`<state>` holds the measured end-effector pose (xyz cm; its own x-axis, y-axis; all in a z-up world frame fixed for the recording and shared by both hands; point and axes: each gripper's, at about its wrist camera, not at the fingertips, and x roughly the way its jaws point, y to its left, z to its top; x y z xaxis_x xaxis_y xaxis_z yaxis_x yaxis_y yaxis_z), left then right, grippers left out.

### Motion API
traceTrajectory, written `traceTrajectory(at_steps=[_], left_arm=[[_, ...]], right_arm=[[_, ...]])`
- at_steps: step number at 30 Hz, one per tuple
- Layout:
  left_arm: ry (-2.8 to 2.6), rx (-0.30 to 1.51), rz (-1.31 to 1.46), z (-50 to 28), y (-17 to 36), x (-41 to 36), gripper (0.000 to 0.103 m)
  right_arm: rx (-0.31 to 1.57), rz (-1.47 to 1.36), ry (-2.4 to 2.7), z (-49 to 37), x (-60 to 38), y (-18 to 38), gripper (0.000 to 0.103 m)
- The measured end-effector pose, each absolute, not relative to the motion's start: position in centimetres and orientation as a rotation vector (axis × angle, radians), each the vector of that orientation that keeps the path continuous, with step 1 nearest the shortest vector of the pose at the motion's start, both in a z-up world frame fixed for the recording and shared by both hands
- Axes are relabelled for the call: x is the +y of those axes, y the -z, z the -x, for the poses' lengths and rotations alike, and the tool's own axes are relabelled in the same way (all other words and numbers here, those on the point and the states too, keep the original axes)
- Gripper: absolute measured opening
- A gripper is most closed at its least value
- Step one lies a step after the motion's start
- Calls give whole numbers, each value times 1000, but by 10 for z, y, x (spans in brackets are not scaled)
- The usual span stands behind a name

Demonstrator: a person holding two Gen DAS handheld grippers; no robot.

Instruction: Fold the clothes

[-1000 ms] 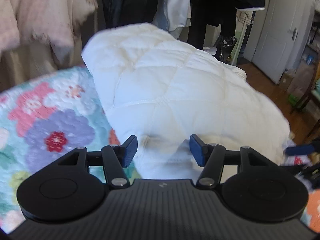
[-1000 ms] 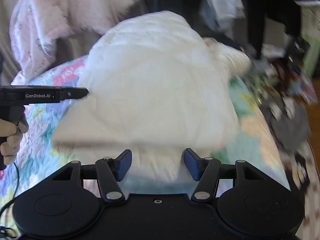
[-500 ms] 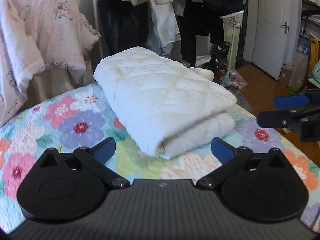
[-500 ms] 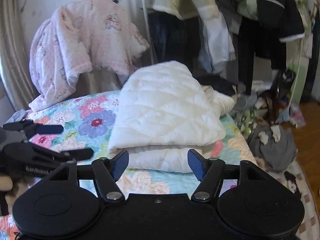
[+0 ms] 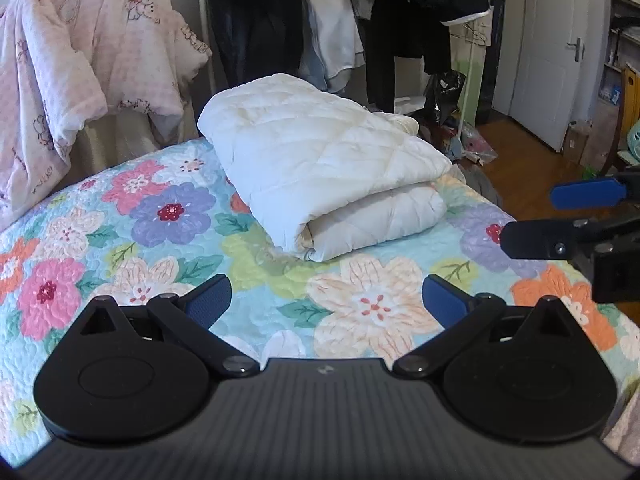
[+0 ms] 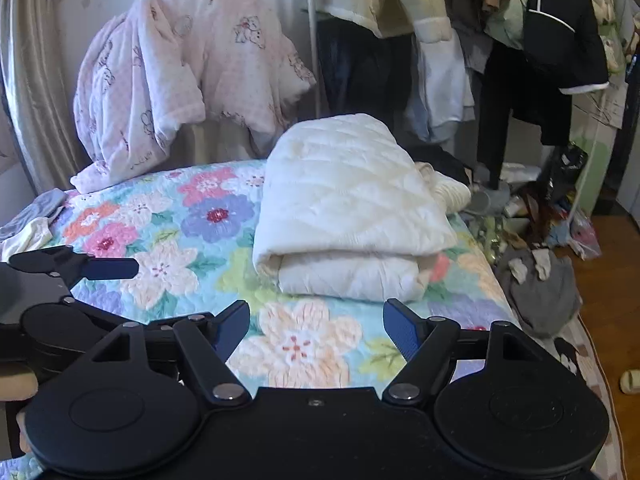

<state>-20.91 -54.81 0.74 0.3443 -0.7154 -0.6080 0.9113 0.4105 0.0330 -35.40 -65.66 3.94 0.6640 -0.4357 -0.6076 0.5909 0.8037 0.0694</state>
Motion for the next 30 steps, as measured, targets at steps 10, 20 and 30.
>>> traceTrajectory(at_steps=[10, 20, 30], left_arm=[[1085, 500, -406, 226, -14, -545, 103], [1100, 575, -406, 230, -9, -548, 103], [1135, 521, -390, 236, -10, -547, 103]], right_arm=[[635, -226, 633, 358, -642, -45, 79], [625, -203, 625, 359, -633, -49, 79], [625, -257, 642, 362, -645, -40, 79]])
